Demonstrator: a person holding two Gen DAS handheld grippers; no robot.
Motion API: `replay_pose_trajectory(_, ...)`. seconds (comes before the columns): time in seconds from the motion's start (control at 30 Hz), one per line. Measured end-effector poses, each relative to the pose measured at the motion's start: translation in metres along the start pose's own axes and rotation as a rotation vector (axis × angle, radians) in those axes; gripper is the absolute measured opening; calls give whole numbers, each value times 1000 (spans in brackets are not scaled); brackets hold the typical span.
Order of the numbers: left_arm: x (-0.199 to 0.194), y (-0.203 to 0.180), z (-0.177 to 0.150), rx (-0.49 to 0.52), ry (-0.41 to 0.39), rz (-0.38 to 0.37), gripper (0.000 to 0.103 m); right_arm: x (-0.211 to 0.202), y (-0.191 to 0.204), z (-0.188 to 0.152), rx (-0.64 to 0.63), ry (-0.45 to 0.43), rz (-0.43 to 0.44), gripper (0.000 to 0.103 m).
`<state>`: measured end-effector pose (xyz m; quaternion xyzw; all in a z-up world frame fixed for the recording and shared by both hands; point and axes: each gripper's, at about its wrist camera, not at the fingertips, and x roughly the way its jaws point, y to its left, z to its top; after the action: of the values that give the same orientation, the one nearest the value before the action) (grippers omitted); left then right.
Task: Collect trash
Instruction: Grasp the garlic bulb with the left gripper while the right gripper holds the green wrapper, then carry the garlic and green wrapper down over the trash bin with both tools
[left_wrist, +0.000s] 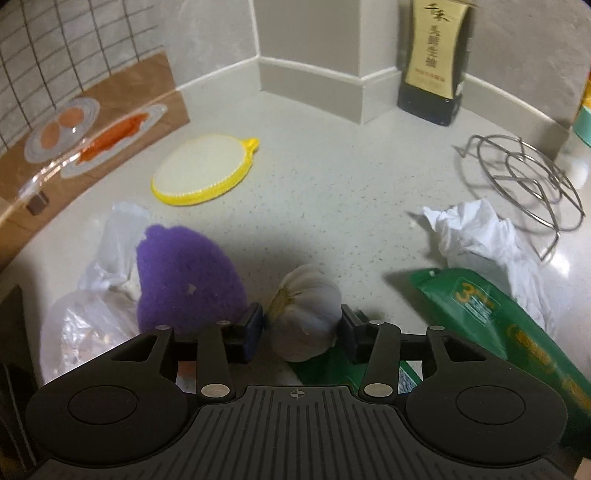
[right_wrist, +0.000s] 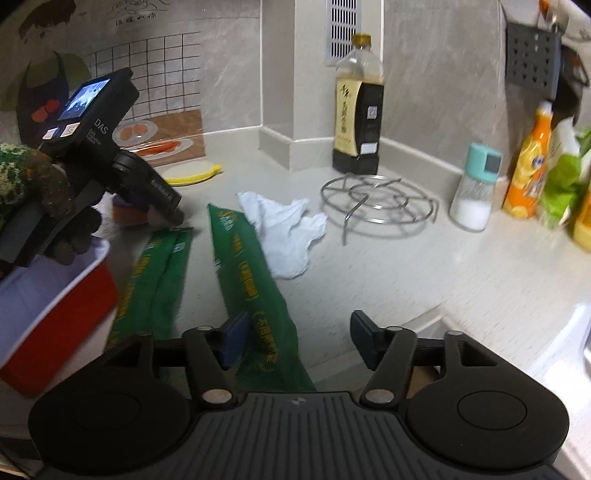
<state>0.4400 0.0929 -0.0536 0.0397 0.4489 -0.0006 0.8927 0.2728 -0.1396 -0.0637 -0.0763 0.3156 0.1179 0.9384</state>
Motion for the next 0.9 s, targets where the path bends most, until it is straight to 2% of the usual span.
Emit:
replay_pose_trajectory(0.1, 5, 11, 5, -59, -11, -41, 48, 2, 2, 3, -8, 1, -9, 66)
replay_pose_trajectory(0.23, 0, 21, 7, -105, -2, -81, 48, 2, -3, 10, 23, 2, 33, 71)
replay_pose_trajectory(0.4, -56, 33, 1, -183, -150, -145, 48, 6, -12, 25, 55, 33, 126, 71)
replay_pose_trajectory(0.53, -109, 40, -17, -269, -247, -133, 48, 17, -2, 34, 7, 33, 134, 71)
replay_pose_trajectory(0.6, -127, 44, -30, -330, -261, -163, 48, 28, 4, 36, 5, 54, 147, 71)
replay_pose_trajectory(0.7, -146, 51, -52, -434, -228, -222, 48, 48, 12, 37, 11, 112, 171, 70)
replay_pose_trajectory(0.73, -152, 52, -59, -457, -218, -234, 48, 55, 15, 37, 4, 132, 166, 66)
replay_pose_trajectory(0.83, -169, 57, -81, -476, -233, -249, 48, 66, 25, 38, -9, 191, 166, 30)
replay_pose_trajectory(0.9, -180, 57, -94, -459, -251, -230, 48, 64, 32, 40, 5, 197, 185, 22)
